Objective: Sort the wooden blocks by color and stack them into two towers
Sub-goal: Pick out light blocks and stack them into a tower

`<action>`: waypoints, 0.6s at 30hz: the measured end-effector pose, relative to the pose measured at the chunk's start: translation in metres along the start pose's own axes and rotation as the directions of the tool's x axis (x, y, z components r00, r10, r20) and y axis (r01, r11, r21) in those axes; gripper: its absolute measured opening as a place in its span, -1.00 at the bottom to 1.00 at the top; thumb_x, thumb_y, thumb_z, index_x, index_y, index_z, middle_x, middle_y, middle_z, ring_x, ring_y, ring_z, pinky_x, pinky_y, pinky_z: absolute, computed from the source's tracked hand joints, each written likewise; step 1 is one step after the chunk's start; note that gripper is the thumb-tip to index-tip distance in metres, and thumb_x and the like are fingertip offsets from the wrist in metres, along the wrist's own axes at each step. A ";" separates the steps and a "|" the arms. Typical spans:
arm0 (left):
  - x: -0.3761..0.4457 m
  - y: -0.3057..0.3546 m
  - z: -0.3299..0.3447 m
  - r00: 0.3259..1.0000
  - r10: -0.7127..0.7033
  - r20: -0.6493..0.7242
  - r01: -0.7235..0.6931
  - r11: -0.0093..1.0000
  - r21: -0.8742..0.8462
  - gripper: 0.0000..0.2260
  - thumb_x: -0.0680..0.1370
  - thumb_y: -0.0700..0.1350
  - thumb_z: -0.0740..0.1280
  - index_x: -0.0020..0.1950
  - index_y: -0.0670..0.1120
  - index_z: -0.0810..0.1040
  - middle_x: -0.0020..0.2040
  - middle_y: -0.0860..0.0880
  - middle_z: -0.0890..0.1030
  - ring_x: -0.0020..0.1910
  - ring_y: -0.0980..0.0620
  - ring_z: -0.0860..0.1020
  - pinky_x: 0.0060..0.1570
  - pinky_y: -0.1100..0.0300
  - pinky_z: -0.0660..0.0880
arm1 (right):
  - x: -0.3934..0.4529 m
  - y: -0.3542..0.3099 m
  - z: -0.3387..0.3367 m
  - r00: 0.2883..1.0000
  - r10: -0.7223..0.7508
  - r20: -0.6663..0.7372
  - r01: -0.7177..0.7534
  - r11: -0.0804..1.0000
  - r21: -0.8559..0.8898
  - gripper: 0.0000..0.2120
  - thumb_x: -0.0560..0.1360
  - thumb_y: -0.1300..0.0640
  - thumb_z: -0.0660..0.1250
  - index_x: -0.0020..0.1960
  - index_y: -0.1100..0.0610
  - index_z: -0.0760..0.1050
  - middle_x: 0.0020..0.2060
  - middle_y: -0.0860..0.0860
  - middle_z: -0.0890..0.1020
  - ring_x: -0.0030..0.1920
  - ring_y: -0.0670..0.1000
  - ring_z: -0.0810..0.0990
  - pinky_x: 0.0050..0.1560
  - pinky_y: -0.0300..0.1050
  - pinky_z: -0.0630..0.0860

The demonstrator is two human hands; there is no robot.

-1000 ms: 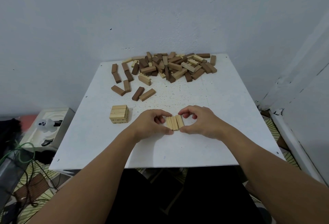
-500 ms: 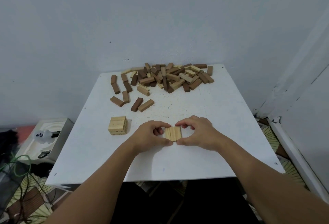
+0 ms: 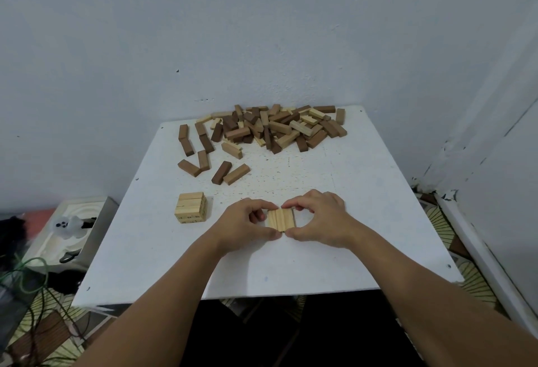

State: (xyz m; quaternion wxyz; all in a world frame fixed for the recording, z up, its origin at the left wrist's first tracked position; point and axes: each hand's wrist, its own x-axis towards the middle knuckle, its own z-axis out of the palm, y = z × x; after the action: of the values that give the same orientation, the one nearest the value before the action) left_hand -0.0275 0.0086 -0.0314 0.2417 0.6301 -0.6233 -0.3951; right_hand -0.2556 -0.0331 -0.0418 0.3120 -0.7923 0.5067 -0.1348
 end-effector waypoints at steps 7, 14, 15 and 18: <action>0.000 0.001 0.001 1.000 -0.008 -0.012 0.008 1.000 0.005 -0.56 0.33 -0.02 0.68 0.15 0.21 0.69 -0.09 0.10 0.54 -0.20 0.22 0.47 -0.11 0.31 0.41 | 0.000 -0.002 0.007 0.999 0.001 -0.043 -0.003 0.999 -0.035 -0.48 0.36 -0.25 0.48 0.31 -0.36 0.48 0.02 -0.26 0.43 0.21 -0.07 0.31 0.38 -0.07 0.08; -0.007 0.016 -0.014 1.000 0.018 -0.017 -0.018 1.000 0.016 -0.59 0.37 -0.01 0.66 0.17 0.19 0.68 -0.34 0.12 0.43 -0.36 0.18 0.36 -0.29 0.23 0.28 | -0.002 -0.013 0.003 0.997 -0.028 -0.068 0.033 0.996 0.080 -0.51 0.35 -0.16 0.50 0.25 -0.35 0.50 0.02 -0.23 0.46 0.12 -0.21 0.42 0.45 0.06 0.07; -0.009 0.019 -0.020 0.999 0.041 -0.036 -0.038 0.997 0.071 -0.60 0.39 0.01 0.64 0.19 0.21 0.66 -0.30 0.13 0.43 -0.33 0.16 0.36 -0.28 0.21 0.27 | -0.001 -0.018 0.003 0.996 -0.045 -0.076 0.052 0.994 0.095 -0.51 0.34 -0.17 0.49 0.25 -0.35 0.50 0.03 -0.23 0.47 0.12 -0.23 0.44 0.45 0.09 0.08; -0.017 0.023 -0.047 0.988 0.120 -0.101 -0.091 0.963 0.252 -0.53 0.38 0.12 0.63 0.26 0.28 0.63 -0.05 0.11 0.44 -0.06 0.14 0.44 -0.10 0.19 0.39 | 0.008 -0.044 -0.001 0.987 -0.106 -0.119 0.120 0.986 0.114 -0.51 0.35 -0.16 0.51 0.26 -0.31 0.52 0.06 -0.21 0.48 0.13 -0.21 0.45 0.45 0.11 0.11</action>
State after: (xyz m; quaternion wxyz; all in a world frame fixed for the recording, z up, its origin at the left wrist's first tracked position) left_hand -0.0021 0.0134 0.0176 0.2178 0.6429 -0.6852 -0.2642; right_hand -0.2209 -0.0281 -0.0140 0.3222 -0.7907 0.4686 -0.2268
